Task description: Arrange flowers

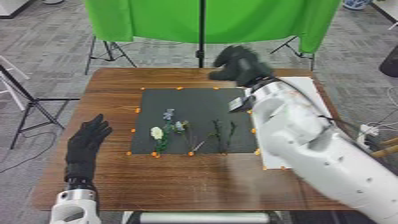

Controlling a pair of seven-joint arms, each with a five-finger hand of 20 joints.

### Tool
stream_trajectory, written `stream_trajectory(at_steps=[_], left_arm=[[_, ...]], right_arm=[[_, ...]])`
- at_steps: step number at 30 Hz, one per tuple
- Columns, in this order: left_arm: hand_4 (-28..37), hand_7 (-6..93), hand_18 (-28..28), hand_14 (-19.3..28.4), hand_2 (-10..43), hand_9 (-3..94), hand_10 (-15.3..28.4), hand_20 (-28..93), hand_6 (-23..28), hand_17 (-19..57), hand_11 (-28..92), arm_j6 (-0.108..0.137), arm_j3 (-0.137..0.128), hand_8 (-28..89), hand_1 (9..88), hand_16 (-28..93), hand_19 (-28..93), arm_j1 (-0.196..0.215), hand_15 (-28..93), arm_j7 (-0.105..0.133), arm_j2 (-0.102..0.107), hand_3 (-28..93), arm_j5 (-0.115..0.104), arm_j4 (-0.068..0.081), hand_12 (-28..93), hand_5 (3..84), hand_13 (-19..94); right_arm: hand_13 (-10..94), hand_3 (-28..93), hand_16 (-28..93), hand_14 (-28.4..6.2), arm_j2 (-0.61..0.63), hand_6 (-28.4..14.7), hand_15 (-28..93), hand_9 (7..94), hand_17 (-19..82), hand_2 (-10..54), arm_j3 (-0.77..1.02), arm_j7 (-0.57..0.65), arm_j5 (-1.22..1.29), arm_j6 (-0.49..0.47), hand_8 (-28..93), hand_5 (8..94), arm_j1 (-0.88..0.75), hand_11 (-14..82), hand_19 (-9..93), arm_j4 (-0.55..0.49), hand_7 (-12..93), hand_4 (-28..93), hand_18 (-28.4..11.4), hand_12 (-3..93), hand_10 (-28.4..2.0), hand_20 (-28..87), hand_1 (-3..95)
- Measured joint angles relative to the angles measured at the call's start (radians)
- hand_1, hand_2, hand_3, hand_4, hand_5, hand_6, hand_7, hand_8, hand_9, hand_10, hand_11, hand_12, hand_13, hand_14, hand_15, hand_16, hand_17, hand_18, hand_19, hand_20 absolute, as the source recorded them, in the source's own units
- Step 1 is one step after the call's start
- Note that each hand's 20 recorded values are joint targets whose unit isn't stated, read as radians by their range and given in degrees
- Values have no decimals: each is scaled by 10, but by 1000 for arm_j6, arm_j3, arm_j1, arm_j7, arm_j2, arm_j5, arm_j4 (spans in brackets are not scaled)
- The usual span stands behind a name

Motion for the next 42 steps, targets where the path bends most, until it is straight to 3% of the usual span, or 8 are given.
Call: stream_trajectory(at_steps=[8,13,18,29,33,37,42], left_arm=[[-283,65,136,186,137,387,143,196,71,40,165,0,-1,-47,201,-19,120,1,270,-1,1,620,1,-1,111,427,285],[-283,64,136,186,136,387,144,196,72,40,165,0,-1,-48,202,-19,120,1,270,-1,1,620,1,-1,111,428,286],[-283,64,136,187,136,389,144,197,71,40,167,0,-2,-48,202,-19,120,2,270,-1,0,620,2,-1,112,427,286],[-283,64,136,186,136,389,145,197,72,40,168,-1,-5,-48,203,-20,120,8,271,-1,0,621,2,-3,112,428,287],[-283,64,136,186,134,388,144,197,72,40,167,-1,-6,-47,202,-19,121,10,271,0,0,624,2,-4,112,428,287],[-283,65,136,186,133,389,143,196,72,40,167,-1,-6,-47,204,-19,120,10,271,1,0,624,2,-4,112,428,287],[-283,64,136,187,133,389,144,197,72,40,168,-1,-6,-48,203,-20,120,10,271,1,-3,624,2,-4,113,428,288]], right_arm=[[828,626,329,-74,159,-3,645,730,606,-94,76,106,9,-189,-75,602,15,175,932,192,105,-108,-137,224,-171,602,280],[838,631,324,-65,167,2,646,748,617,-95,96,136,21,-199,-79,619,-15,182,932,295,114,-109,-135,223,-167,603,299],[852,635,322,-57,164,9,644,773,627,-95,97,152,32,-197,-84,644,-46,193,932,334,128,-119,-132,221,-157,606,322],[876,640,325,-45,150,10,636,799,645,-95,106,151,68,-150,-88,658,-124,208,932,344,134,-128,-126,220,-139,612,345],[897,637,324,-31,145,21,635,833,666,-95,94,139,75,-118,-52,688,-141,227,932,353,157,-160,-115,221,-114,618,424],[927,548,331,-13,145,29,628,915,692,-95,45,110,34,-16,62,779,-145,160,932,371,199,-162,-108,353,-87,630,578],[936,565,332,-6,145,27,630,934,701,-95,-6,72,-49,80,74,807,-144,145,932,381,214,-173,-104,378,-79,631,605]])
